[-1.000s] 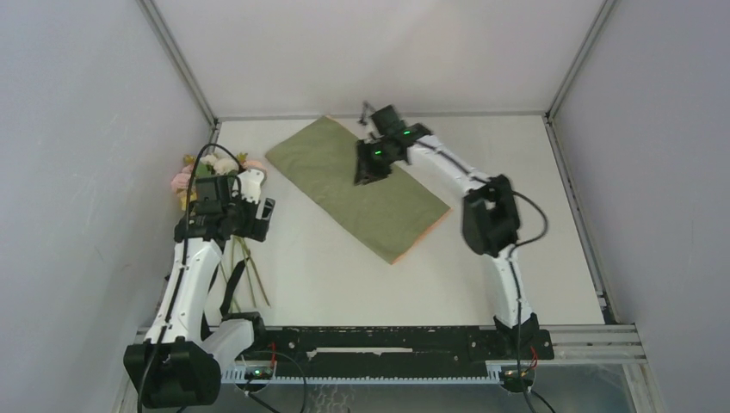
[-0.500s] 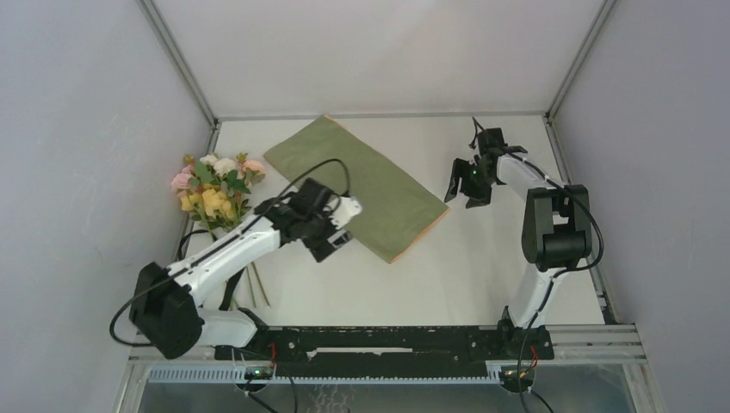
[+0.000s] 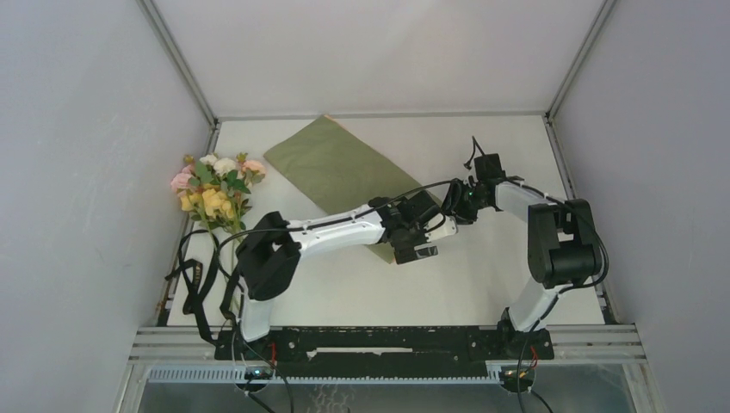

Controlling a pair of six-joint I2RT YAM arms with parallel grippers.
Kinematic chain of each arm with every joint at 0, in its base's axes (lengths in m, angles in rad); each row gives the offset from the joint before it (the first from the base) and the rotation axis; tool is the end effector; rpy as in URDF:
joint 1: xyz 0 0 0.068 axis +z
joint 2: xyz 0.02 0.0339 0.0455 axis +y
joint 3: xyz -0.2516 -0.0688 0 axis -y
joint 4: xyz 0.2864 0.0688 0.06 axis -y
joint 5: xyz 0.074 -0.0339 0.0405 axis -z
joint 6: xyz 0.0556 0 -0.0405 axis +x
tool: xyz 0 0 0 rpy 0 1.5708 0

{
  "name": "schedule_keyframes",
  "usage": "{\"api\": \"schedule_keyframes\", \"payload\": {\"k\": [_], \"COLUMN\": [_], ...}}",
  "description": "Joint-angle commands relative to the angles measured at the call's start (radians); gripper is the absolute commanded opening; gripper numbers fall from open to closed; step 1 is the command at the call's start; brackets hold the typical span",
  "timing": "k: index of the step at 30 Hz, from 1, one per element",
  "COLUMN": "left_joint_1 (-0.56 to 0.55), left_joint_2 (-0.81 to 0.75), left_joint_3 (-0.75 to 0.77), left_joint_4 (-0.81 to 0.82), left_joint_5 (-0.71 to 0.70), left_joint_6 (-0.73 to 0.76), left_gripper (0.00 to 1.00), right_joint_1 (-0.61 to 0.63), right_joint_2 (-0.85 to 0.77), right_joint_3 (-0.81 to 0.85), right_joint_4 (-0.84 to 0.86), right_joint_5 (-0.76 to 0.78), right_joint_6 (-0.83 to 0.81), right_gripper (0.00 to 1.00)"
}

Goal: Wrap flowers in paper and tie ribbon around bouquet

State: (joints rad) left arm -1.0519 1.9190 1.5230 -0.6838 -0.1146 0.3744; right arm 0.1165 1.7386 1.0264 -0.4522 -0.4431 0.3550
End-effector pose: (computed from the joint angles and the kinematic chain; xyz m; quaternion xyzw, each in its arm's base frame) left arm 0.2308 -0.3912 0.1809 0.6230 0.7415 -0.0282 0.2473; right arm 0.3619 0.0663 0.1057 0.0696 0.9540 0.2553 0.1412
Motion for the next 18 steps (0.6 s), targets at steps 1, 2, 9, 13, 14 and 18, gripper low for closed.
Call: {"api": "schedule_keyframes", "payload": {"k": [1,2,9,13,14,18], "left_joint_1": [0.011,0.013,0.020,0.023,0.026,0.048], "left_joint_2": [0.037,0.043,0.001,-0.032,-0.039,-0.049], "left_joint_3": [0.051,0.043,-0.082,-0.131,-0.142,-0.160], "left_joint_4": [0.050,0.048,0.051,0.076,0.087,0.102], "left_joint_5": [-0.117,-0.122,-0.055,-0.034,-0.033,-0.018], "left_joint_6": [0.006,0.006,-0.033,-0.040,-0.040,-0.049], "left_gripper": [0.90,0.89,0.86,0.87,0.87,0.87], "right_joint_1": [0.022,0.029,0.104,0.144,0.148,0.154], "right_joint_2": [-0.064,-0.074,-0.106,-0.104,-0.099,-0.079], "right_joint_3": [-0.065,-0.087,-0.200,-0.223,-0.223,-0.223], "right_joint_4": [0.213,0.236,0.371,0.433,0.441,0.476], "right_joint_5": [-0.088,-0.088,-0.127,-0.120,-0.119,-0.111], "right_joint_6": [0.132,0.148,0.254,0.305,0.314,0.337], "right_gripper": [0.50,0.50,0.50,0.49,0.49,0.48]}}
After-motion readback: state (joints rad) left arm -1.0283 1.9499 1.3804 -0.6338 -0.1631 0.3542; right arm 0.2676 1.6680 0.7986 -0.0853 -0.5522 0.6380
